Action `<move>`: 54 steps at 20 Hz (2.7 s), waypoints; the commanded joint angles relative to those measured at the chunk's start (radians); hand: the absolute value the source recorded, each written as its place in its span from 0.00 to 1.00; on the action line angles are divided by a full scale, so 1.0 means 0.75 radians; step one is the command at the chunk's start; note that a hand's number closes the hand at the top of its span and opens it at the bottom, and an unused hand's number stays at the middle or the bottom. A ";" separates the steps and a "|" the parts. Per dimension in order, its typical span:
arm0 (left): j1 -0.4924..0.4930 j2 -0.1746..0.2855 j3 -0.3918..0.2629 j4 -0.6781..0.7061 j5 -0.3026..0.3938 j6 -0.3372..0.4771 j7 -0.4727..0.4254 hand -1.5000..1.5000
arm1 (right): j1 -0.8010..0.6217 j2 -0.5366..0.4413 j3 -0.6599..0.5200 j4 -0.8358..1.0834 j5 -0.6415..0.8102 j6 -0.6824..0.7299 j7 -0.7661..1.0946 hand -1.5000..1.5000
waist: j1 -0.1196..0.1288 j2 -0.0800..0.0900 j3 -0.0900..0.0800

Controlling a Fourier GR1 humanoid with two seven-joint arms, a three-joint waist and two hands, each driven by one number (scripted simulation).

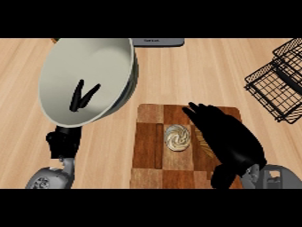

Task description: Pick the cupcake from the cutting board and place it in the tiered basket

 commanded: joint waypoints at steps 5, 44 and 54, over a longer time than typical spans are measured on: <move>-0.002 0.028 0.073 -0.085 -0.006 -0.074 0.097 0.50 | 0.152 0.026 -0.019 0.127 0.169 -0.139 -0.305 0.00 | 0.001 0.000 0.000; -0.013 -0.133 0.152 -0.052 -0.158 -0.152 0.069 0.50 | 0.123 0.470 -0.138 0.642 0.543 -0.240 -0.550 0.00 | 0.000 0.000 0.000; -0.038 -0.139 0.177 0.031 -0.160 -0.165 0.004 0.50 | 0.036 0.450 -0.129 0.777 0.705 -0.516 -0.682 1.00 | 0.003 0.002 0.000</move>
